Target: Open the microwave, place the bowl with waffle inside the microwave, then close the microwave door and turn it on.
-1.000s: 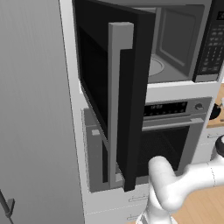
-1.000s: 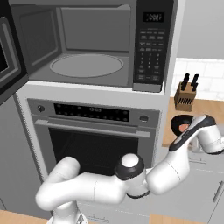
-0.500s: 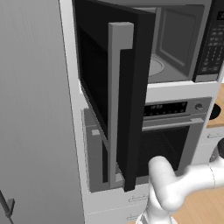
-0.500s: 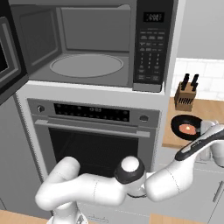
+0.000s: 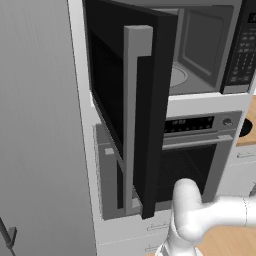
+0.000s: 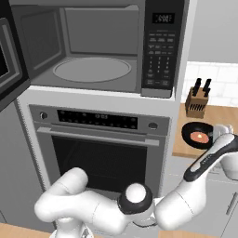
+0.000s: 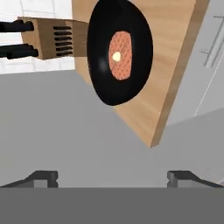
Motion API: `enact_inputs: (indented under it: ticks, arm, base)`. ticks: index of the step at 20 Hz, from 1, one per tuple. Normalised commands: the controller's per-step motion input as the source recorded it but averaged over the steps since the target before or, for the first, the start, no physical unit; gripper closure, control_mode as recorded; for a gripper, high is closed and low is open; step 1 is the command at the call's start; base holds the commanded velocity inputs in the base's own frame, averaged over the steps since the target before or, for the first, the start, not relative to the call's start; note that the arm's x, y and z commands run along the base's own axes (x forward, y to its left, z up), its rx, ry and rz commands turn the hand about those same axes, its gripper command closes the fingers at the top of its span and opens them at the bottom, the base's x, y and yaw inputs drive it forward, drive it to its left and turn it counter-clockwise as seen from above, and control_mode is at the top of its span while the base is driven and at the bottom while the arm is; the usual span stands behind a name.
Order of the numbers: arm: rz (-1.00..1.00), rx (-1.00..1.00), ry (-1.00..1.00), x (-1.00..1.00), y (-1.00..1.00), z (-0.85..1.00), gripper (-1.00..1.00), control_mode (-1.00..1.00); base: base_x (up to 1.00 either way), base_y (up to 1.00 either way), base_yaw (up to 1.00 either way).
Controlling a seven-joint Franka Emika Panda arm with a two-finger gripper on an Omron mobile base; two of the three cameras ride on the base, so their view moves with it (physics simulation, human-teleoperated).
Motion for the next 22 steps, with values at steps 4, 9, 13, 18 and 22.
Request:
enact_inputs:
  ticks: [4, 9, 13, 18, 22]
  arm:
    - [-0.39, -0.18, -0.35, 0.06, 1.00, -0.43, -1.00, -1.00]
    - [-0.12, -0.04, 0.12, 0.69, 0.42, 0.14, -1.00, -1.00]
    - [0.02, 0.03, 0.22, 0.62, -0.25, 0.03, -1.00, -1.00]
    - [0.06, 0.12, 0.21, 0.25, -0.65, 0.00, -1.00, -1.00]
    - [0.00, 0.06, 0.15, 0.02, -0.41, 0.00, -1.00, -1.00]
  base:
    - [0.00, 0.00, 0.00]
    - [0.00, 0.00, 0.00]
    - [0.00, 0.00, 0.00]
    - [0.00, 0.00, 0.00]
    - [0.00, 0.00, 0.00]
